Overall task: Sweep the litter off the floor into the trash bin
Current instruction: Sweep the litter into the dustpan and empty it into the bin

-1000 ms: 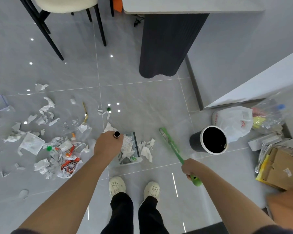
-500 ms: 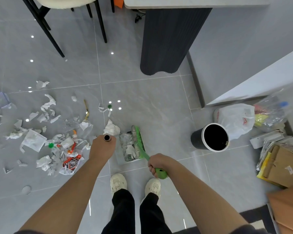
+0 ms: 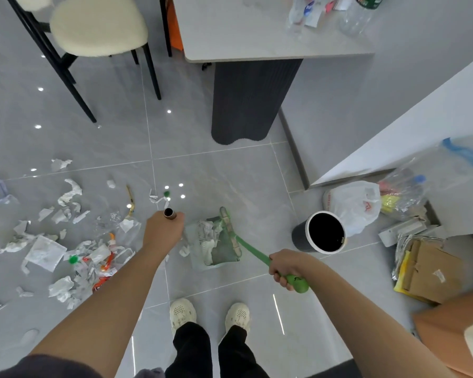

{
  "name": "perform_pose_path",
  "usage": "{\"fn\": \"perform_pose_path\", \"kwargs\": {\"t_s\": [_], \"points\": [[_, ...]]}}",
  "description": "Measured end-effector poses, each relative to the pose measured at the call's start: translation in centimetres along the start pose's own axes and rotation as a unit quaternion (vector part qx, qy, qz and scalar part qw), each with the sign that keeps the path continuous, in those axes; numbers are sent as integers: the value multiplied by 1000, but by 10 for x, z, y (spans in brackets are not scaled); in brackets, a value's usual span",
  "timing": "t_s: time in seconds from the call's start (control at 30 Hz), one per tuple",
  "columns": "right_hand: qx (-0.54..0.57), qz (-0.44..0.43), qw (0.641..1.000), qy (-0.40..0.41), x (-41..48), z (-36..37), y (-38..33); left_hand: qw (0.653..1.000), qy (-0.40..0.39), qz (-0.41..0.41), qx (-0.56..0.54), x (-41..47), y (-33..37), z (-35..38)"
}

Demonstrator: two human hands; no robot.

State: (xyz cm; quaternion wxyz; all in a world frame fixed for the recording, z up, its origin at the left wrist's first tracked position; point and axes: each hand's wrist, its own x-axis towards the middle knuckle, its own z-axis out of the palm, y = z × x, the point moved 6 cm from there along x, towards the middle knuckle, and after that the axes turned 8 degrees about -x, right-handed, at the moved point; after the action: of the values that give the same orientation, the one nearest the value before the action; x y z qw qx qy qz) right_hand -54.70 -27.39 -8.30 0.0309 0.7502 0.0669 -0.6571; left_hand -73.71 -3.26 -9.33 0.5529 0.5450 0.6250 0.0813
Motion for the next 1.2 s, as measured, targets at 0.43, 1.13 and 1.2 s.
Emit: {"fn": "perform_pose_path", "kwargs": {"t_s": [0.43,1.13,1.2], "points": [[106,-92,977,160,-147,-95,120,971,-85,219,52,-120,210,101],[211,4,942,261,-143,-92,316,714,-281,532,358,-271,168,308],[211,17,942,259,-140,-90,324,686,-291,551,375,-275,161,314]]}}
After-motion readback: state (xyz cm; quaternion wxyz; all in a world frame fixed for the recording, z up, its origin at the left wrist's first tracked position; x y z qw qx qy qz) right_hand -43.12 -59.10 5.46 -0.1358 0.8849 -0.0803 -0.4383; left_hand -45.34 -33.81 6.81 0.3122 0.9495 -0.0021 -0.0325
